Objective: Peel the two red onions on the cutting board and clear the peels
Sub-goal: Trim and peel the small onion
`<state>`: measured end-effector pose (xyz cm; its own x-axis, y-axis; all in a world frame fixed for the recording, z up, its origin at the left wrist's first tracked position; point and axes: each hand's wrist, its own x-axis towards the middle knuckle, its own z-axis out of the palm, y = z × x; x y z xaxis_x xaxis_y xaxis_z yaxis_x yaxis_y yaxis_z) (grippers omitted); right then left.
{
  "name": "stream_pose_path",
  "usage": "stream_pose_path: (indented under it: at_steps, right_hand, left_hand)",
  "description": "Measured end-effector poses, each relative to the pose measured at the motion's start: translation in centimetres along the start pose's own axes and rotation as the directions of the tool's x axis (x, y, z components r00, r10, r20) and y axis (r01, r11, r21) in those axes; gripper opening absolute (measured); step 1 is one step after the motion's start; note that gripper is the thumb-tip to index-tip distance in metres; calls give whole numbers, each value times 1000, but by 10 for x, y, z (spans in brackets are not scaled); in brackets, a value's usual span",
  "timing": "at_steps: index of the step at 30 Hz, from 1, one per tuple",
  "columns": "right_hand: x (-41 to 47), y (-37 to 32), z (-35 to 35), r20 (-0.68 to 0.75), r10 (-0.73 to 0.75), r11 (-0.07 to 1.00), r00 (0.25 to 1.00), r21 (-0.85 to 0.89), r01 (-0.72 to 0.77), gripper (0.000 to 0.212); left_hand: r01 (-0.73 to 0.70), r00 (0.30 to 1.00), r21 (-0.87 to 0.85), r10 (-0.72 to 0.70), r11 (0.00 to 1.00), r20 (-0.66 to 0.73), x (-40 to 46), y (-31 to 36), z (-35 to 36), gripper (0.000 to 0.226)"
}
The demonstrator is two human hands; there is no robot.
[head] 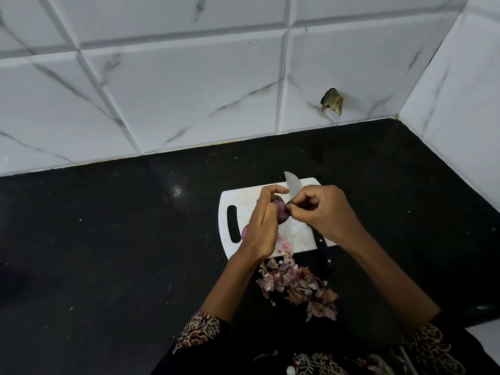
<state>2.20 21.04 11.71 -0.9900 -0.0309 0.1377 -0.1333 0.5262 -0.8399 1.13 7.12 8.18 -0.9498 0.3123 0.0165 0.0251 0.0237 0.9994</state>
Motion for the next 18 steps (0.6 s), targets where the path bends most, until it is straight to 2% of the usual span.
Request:
stream_pose_path:
  at_steps: [7,13,18]
  right_hand:
    - [-5,-5,2,33,27,999,999,18,-28,8]
    - [-1,-2,-2,75,62,998,995,6,-63,12]
    - [0,5,-2,44,101,994,994,36,-103,3]
  left_hand:
    - [57,998,-14,-57,998,1,3,-3,-4,31]
    - [29,999,45,-30,999,30,1,-4,-2,34]
    - [31,999,22,-32,999,38,1,-4,0,32]
